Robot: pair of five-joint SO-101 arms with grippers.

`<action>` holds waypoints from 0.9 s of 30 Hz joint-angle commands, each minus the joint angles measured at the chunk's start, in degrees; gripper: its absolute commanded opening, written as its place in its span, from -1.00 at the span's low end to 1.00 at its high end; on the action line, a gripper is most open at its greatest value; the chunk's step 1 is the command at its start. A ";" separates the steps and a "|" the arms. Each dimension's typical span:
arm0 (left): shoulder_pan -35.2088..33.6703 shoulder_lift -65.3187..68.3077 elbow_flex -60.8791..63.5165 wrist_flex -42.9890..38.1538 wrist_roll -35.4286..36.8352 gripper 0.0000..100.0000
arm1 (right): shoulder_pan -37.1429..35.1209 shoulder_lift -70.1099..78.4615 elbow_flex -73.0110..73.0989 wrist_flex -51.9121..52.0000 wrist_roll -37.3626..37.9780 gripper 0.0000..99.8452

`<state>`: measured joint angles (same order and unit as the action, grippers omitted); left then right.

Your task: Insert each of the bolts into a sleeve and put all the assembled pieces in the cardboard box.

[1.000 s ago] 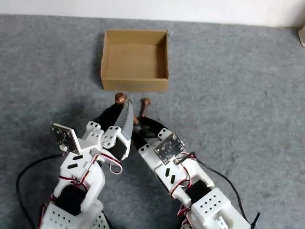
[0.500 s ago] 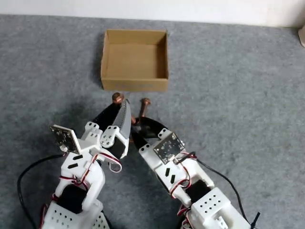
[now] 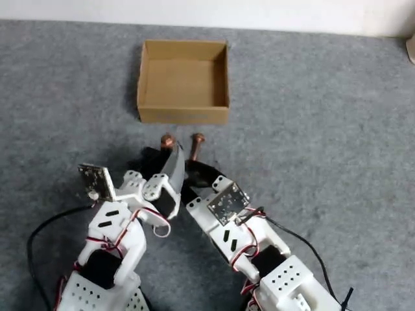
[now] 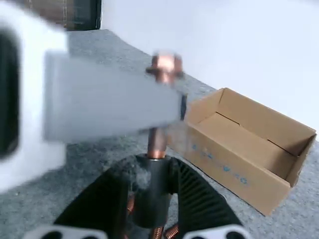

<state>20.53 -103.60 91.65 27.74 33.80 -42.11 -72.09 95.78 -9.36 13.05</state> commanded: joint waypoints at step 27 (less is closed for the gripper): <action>0.92 -0.66 -3.47 13.19 -8.09 -0.35 | 1.89 -0.92 3.82 -2.42 0.62 -0.99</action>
<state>20.18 -103.96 90.07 40.84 26.15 -40.70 -72.00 95.78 -9.54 13.05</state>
